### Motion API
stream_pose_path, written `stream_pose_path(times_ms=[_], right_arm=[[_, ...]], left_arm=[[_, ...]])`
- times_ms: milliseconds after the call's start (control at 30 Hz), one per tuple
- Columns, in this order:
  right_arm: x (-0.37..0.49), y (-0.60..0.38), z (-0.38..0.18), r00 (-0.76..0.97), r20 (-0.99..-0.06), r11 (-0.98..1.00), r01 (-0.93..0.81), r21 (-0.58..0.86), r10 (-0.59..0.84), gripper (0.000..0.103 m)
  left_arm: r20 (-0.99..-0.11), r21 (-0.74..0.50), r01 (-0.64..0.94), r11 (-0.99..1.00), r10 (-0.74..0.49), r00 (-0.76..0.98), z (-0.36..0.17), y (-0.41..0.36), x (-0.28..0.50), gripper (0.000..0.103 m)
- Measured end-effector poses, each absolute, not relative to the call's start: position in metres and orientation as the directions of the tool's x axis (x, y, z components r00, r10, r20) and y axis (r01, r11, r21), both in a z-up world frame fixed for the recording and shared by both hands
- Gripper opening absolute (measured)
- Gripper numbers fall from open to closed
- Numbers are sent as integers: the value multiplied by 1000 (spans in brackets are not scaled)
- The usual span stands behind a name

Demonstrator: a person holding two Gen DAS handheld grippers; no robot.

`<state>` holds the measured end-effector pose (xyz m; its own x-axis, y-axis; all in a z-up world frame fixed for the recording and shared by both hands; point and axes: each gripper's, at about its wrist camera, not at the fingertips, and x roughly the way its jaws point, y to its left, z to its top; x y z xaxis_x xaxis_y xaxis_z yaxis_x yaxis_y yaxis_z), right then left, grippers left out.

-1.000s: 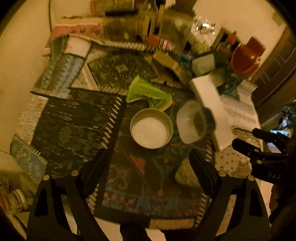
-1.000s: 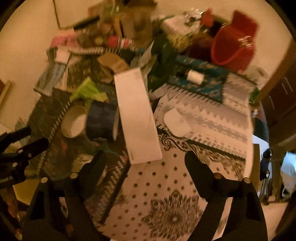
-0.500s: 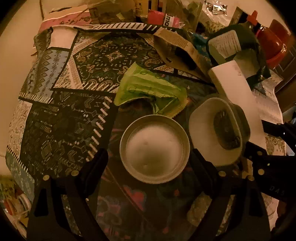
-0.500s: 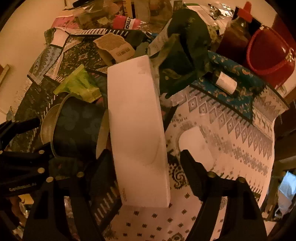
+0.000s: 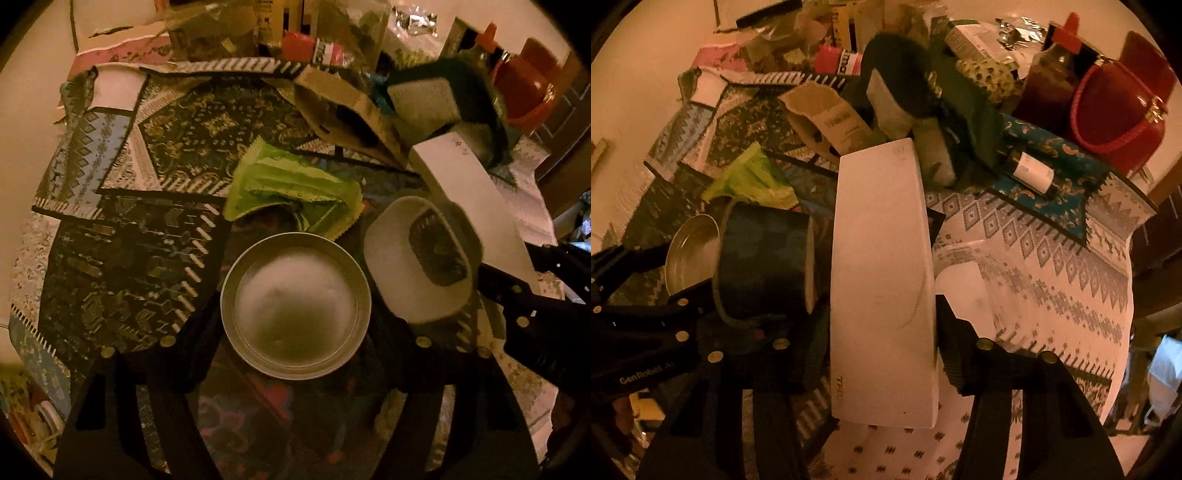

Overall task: Collect trash
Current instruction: 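Grasp the white box with the right tool while the left tool grasps the silver tin, then carry the box and tin with both tools down toward the white floor bin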

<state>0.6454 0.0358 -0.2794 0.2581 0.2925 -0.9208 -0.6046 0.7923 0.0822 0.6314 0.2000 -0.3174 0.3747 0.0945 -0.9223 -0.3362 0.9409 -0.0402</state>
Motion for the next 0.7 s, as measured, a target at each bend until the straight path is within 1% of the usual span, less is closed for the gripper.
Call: stream_pose_path(times_ms=[300, 500, 700], right_arm=[[611, 13, -235, 351, -883, 856, -507, 101, 312, 50], [570, -1, -192, 478, -825, 919, -377, 118, 302, 50], [520, -19, -153, 583, -761, 950, -276, 144, 284, 50]], left_arm=[[-869, -102, -304, 947, 64, 491, -262, 215, 587, 74], [-800, -141, -213, 967, 15, 600, -216, 227, 548, 74], [-722, -145, -104, 984, -34, 692, -173, 231, 505, 74]])
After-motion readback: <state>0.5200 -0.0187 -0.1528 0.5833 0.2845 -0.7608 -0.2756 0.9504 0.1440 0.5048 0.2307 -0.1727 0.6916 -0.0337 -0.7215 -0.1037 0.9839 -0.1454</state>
